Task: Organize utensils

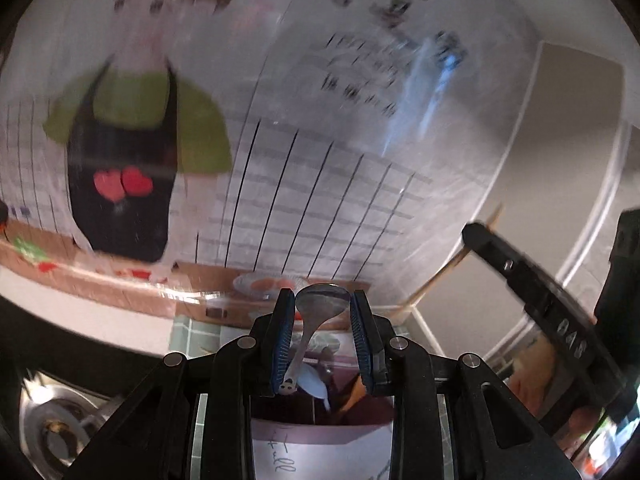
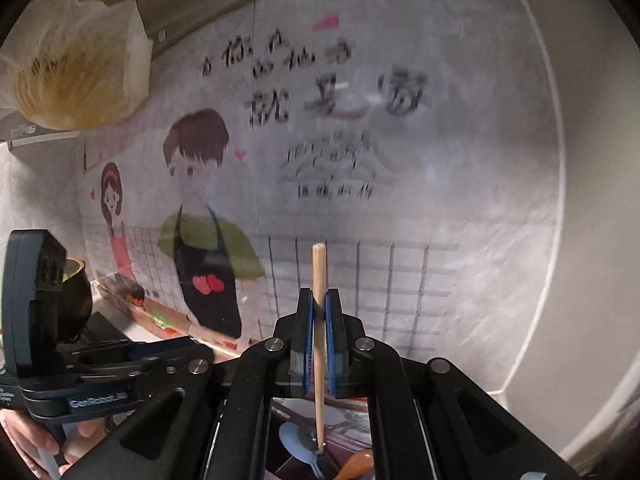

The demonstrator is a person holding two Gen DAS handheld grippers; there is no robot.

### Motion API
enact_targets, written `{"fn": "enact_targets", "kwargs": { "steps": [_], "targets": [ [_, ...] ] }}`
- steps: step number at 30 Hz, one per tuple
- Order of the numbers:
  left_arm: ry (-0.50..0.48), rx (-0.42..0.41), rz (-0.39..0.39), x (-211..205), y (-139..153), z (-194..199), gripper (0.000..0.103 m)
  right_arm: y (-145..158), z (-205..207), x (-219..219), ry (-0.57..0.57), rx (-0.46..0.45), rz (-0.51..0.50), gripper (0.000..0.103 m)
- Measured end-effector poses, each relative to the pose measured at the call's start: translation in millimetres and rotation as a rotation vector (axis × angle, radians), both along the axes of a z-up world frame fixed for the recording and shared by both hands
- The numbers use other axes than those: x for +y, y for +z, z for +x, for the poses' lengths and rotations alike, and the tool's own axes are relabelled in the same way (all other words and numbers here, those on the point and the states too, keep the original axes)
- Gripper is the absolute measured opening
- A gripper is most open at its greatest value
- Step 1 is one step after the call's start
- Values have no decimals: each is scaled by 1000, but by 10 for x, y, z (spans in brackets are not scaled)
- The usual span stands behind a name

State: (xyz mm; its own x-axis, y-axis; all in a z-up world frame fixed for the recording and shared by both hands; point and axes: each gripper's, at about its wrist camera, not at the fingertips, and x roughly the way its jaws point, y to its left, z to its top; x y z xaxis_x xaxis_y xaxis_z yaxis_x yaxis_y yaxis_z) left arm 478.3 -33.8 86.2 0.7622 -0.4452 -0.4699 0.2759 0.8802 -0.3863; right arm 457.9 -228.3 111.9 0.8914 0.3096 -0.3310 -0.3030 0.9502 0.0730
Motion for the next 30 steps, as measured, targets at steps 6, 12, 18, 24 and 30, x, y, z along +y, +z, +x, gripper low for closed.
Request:
{"fn": "enact_targets", "kwargs": {
  "steps": [6,12,18,24,30],
  "targets": [
    [-2,89,-5,-82,-558,251,30,-576,321,69,27,129,-6,6],
    [16,126,7,-114,-801,214,41,-1013,395,89,68,310,-47,16],
    [80,40,65,15,-486,-355,63,-1020,-13,-138,20,345,-5,59],
    [154,-5,151,138,-290,-1211,82,-877,-721,-264,-74,364,11,68],
    [138,-8,249,229,-399,-1998,89,-809,-1603,-138,-190,300,-15,96]
  ]
}}
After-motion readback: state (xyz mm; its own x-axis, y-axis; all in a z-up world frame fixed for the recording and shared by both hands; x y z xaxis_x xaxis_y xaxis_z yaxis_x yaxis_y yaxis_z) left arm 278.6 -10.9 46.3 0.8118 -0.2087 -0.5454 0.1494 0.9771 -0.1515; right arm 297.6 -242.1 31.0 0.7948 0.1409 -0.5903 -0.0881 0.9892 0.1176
